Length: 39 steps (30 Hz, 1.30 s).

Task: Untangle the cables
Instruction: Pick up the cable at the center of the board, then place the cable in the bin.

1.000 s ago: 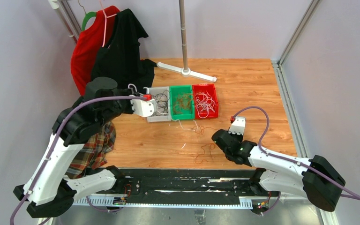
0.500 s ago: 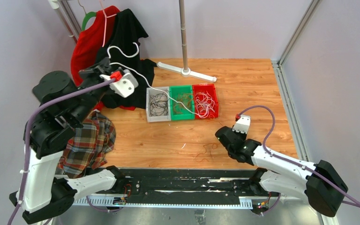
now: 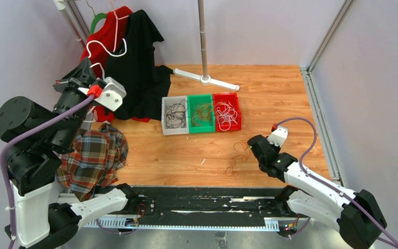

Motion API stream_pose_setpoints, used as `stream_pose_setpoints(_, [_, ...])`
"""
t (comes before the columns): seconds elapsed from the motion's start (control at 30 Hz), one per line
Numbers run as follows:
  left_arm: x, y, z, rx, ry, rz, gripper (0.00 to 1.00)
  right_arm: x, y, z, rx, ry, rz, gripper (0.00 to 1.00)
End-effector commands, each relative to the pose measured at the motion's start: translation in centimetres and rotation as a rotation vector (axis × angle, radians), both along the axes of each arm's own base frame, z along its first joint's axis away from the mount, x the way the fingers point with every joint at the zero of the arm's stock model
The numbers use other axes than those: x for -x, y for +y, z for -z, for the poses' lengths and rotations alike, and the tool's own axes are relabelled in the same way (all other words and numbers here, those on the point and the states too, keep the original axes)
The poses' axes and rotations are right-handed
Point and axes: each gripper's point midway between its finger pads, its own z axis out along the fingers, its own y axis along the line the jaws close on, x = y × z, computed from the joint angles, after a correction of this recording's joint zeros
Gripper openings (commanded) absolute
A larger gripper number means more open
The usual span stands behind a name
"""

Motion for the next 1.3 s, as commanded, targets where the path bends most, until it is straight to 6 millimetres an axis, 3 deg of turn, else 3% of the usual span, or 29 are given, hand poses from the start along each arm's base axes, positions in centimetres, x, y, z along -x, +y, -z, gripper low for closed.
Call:
stream_pose_setpoints(0.0, [-0.1, -0.9, 0.3, 0.035, 0.024, 0.048, 0.01, 0.1, -0.2, 0.3, -0.019, 0.013, 0.012, 0.01])
stream_pose_setpoints(0.3, [-0.8, -10.3, 3.7, 0.109, 0.19, 0.466, 0.01, -0.5, 4.4, 0.1, -0.139, 0.019, -0.177, 0.01])
stream_pose_setpoints(0.6, [-3.7, -20.0, 6.7, 0.087, 0.351, 0.721, 0.0, 0.0, 4.3, 0.3, -0.168, 0.002, -0.172, 0.01])
stream_pose_setpoints(0.8, [-7.5, -25.7, 8.3, 0.021, 0.353, 0.737, 0.01, 0.4, 4.1, 0.6, -0.185, -0.009, -0.163, 0.01])
stream_pose_setpoints(1.1, [-14.8, -30.5, 11.1, 0.011, 0.343, 0.622, 0.01, 0.4, 3.5, 0.1, -0.155, -0.041, -0.179, 0.01])
stream_pose_setpoints(1.27, [-16.4, -32.3, 12.1, -0.01, 0.357, 0.625, 0.01, 0.4, 3.1, 0.1, -0.133, -0.045, -0.184, 0.01])
